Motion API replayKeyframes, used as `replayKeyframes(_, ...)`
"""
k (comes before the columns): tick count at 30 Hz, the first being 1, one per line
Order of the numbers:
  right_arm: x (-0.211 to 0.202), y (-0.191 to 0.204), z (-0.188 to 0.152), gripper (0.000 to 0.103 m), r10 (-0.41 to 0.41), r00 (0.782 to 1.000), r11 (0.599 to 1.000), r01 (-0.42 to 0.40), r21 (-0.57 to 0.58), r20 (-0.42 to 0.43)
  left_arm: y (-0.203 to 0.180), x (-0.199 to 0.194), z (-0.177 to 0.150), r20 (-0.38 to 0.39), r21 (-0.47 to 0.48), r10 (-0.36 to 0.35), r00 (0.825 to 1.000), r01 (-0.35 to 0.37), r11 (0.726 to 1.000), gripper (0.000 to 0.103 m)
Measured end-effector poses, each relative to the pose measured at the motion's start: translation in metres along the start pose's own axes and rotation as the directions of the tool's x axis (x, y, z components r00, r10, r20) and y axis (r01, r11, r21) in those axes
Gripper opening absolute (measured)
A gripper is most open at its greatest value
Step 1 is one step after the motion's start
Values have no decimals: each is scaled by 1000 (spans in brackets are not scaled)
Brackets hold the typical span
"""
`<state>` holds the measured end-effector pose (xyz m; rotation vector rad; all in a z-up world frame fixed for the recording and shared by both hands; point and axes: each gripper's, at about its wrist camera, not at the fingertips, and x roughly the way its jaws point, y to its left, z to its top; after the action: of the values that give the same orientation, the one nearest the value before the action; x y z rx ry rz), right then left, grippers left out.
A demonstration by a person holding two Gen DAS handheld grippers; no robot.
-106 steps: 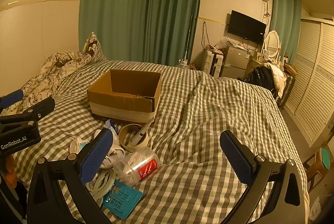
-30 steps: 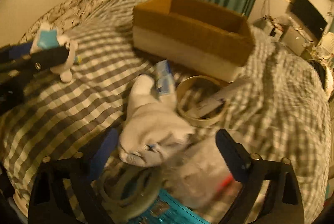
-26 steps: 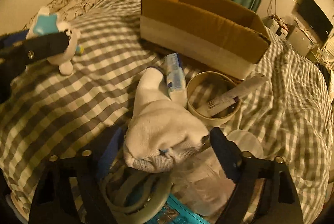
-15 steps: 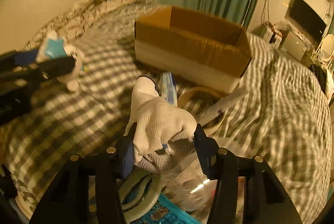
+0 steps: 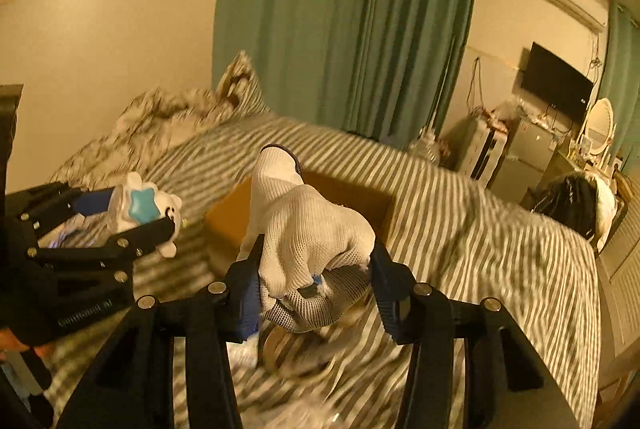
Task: Organize objects
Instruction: 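Carry the toy and glove into the cardboard box and open both tools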
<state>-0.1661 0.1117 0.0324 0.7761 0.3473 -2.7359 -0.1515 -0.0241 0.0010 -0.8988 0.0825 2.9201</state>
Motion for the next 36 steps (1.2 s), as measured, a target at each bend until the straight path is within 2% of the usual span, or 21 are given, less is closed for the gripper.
replayKeyframes(4,20,-14,28,47,-9,1000,1000,9,11,15,-2,31,28,3,0,12,1000,-12,1000,54)
replayKeyframes(10,74,-33,53,47,14,1000,998,-13,59,-17,-2,96,51,-50,-12,4,999,-4,1000,54)
replayKeyframes(17,135,-45,38,48,56,991,994,-44,101,-118,-9,143,40,-116,7,7,993,-6,1000,54)
replayKeyframes(21,145,-52,26,56,83,987,989,-64,135,-141,-9,148,38,-136,-8,-6,991,5,1000,59)
replayKeyframes(23,141,-59,25,66,83,987,985,-60,161,-140,-11,141,39,-124,0,10,992,-11,1000,81)
replayKeyframes(25,127,-66,29,73,80,990,982,-58,182,-115,-14,129,43,-98,6,26,995,-26,1000,88)
replayKeyframes(29,85,-72,42,81,57,997,984,-46,174,-55,-18,99,52,-75,6,37,996,-37,999,90)
replayKeyframes(36,-13,-78,61,90,17,999,987,-24,159,42,-27,23,62,5,11,62,998,-62,998,95)
